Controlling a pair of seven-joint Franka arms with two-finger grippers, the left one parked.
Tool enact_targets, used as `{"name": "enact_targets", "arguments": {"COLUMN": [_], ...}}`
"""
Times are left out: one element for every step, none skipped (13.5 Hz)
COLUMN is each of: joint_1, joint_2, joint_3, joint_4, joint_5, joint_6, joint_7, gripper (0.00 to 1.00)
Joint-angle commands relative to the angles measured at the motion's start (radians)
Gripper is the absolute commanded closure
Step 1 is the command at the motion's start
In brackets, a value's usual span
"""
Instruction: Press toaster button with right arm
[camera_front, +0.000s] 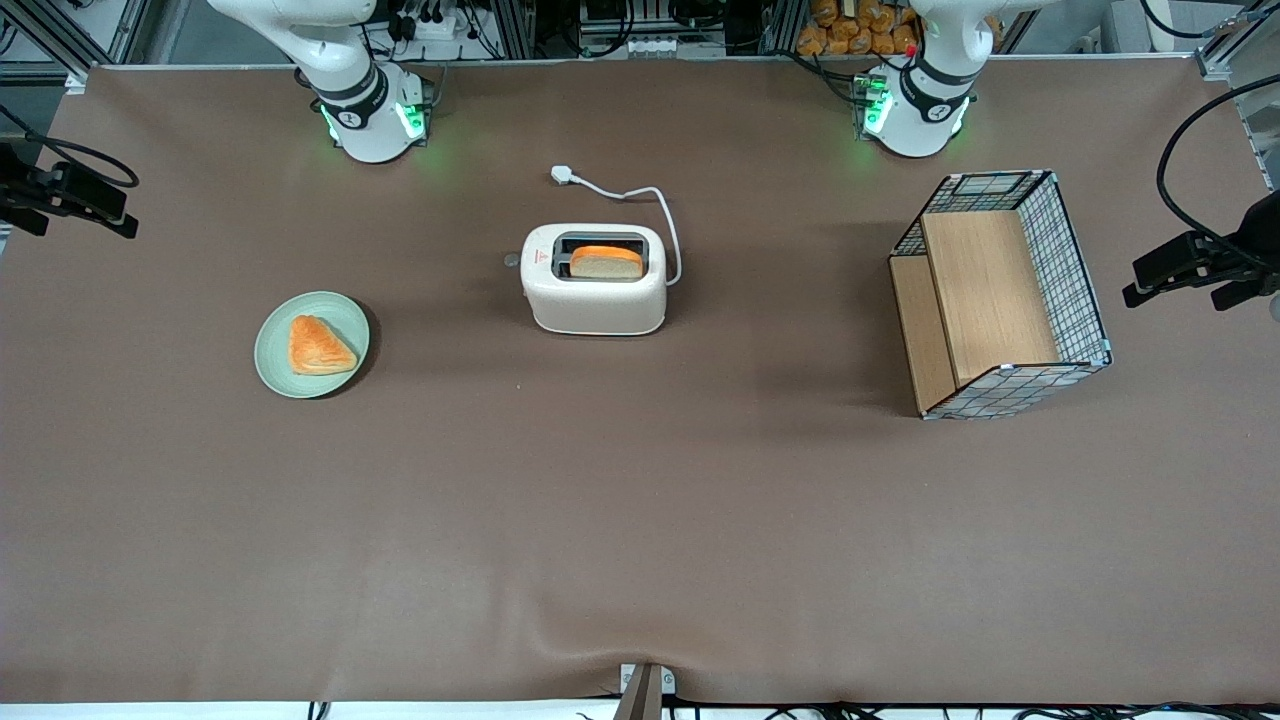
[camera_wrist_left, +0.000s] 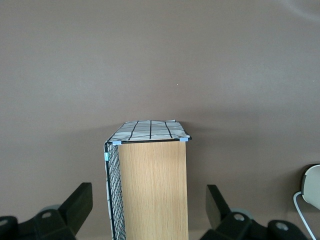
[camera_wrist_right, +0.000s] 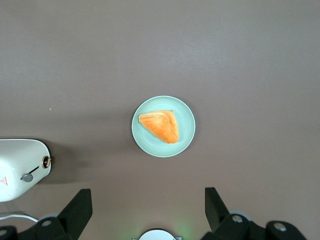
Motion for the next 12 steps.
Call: {"name": "enact_targets", "arguments": {"joint_1": [0.004, 0.004, 0.004, 0.001, -0.001, -0.005, -0.004, -0.004, -0.001, -0.001, -0.001, -0.005], "joint_2": [-0.014, -0.012, -0.014, -0.012, -0.011, -0.008, -0.004, -0.003, -0.004, -0.003, -0.001, 0.0], "joint_3": [-0.007, -0.007, -0.007, -0.007, -0.012, -0.022, -0.039, -0.041, -0.041, -0.041, -0.041, -0.042], "joint_4": [0.0, 0.001, 0.0, 0.0, 0.0, 0.001, 0.001, 0.003, 0.003, 0.006, 0.007, 0.007], "joint_5": [0.0, 0.0, 0.0, 0.002, 0.002, 0.017, 0.031, 0.031, 0.031, 0.031, 0.029, 0.029], "joint_6": [-0.005, -0.004, -0.008, -0.008, -0.006, -0.003, -0.001, -0.001, -0.001, -0.003, -0.004, -0.006], "joint_7": [-0.007, -0.006, -0.006, -0.006, -0.004, -0.006, -0.007, -0.007, -0.006, -0.006, -0.007, -0.009], "gripper": [0.0, 0.0, 0.0, 0.0, 0.0, 0.0, 0.0, 0.0, 0.0, 0.0, 0.0, 0.0]}}
